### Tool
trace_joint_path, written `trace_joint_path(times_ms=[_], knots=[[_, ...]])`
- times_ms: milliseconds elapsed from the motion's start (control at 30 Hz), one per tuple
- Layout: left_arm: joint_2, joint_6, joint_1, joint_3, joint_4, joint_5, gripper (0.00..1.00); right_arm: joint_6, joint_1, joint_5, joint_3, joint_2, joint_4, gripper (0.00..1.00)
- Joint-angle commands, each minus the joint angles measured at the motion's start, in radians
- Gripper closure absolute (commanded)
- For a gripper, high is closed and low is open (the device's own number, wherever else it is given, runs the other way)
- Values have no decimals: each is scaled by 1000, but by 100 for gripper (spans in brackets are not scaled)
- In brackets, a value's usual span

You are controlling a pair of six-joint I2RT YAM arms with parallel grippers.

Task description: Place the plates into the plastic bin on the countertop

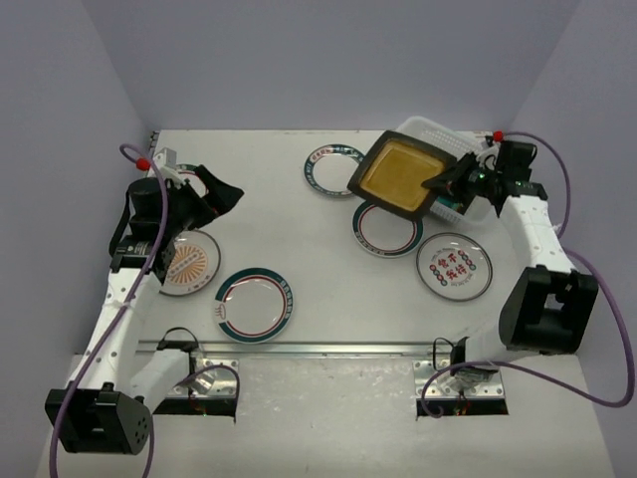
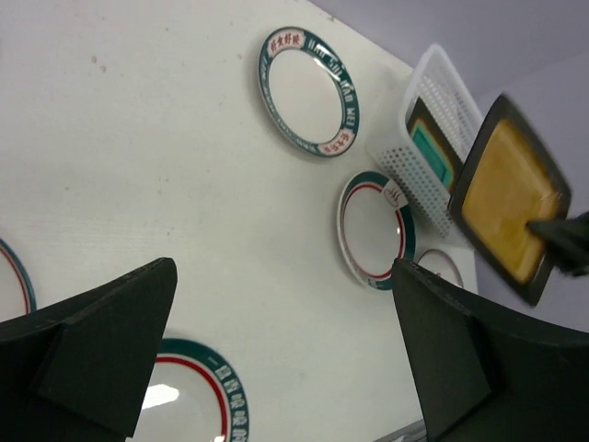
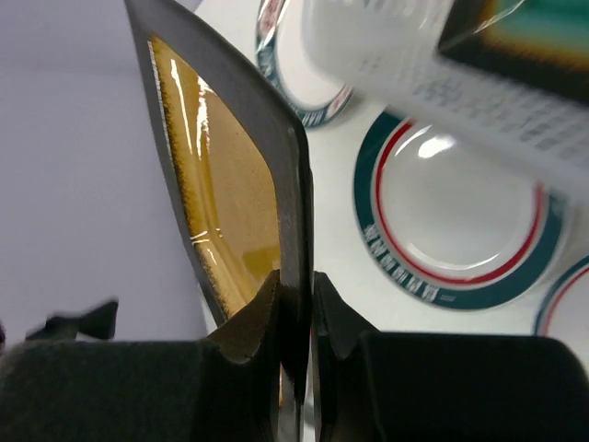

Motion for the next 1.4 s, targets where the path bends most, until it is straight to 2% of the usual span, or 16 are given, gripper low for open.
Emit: trace_joint_path(times_ms=[0,67,200,333,533,733,1267,1367], knots=[[-132,165,-12,-170,-43,45,0,-24,-43,111,262,79,-66,100],[-195,143,-56,-237,-18,20,0,-49,-45,162,356,149,-110,100],[-226,167,-89,-228,-3,34,0,-113,-47,275,639,317,-272,100],[-193,177,-111,-214,-29,48,0,-131,-55,347,750,427,-321,100],[-232,174,-169,-220,-26,31,0,-129,-72,413,916,536,-391,100],[-243,175,-171,-221,-26,43,0,-180,-78,492,945,590,-438,100],[-254,174,-187,-226,-23,47,0,-239,-91,574,914,665,-459,100],[-255,174,-190,-227,-22,44,0,-249,-92,574,926,677,-460,96]])
